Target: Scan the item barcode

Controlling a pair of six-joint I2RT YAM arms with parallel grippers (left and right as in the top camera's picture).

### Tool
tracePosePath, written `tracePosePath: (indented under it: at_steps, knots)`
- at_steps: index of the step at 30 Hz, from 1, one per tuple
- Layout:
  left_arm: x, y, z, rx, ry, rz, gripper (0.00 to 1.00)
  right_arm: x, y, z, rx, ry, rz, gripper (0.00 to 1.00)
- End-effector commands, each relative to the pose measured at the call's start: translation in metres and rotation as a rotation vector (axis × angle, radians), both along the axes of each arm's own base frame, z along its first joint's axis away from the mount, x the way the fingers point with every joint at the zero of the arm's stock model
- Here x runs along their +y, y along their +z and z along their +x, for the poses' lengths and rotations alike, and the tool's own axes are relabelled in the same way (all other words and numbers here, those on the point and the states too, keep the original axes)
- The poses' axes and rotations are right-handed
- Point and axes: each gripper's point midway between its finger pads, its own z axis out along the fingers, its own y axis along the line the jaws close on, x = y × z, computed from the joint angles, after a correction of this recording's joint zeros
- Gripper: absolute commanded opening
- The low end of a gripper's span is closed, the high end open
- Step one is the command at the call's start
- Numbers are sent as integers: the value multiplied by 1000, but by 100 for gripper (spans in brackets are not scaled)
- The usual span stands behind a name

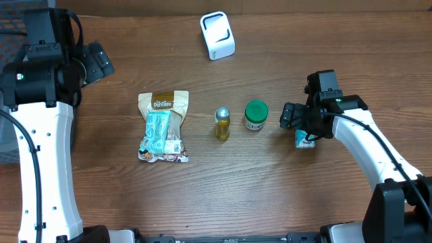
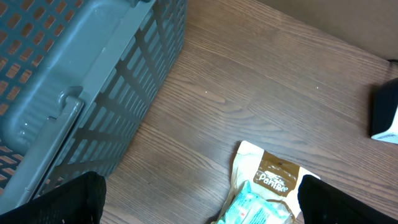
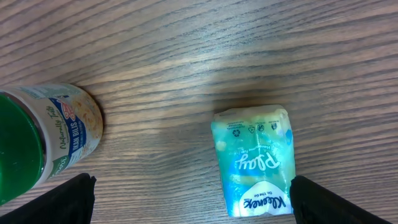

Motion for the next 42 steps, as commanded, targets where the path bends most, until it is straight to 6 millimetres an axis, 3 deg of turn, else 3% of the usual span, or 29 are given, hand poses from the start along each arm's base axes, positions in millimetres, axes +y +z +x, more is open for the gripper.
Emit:
tracePosePath:
  at_steps: [1, 26, 42]
  knots:
    - [3, 1, 0, -1, 13, 12, 100, 0, 4, -1, -13, -4, 4, 96]
    - [3, 1, 0, -1, 13, 12, 99, -1, 2, -6, 9, -4, 1, 86]
    - [3, 1, 0, -1, 13, 12, 100, -8, -2, -20, 72, -85, -22, 65]
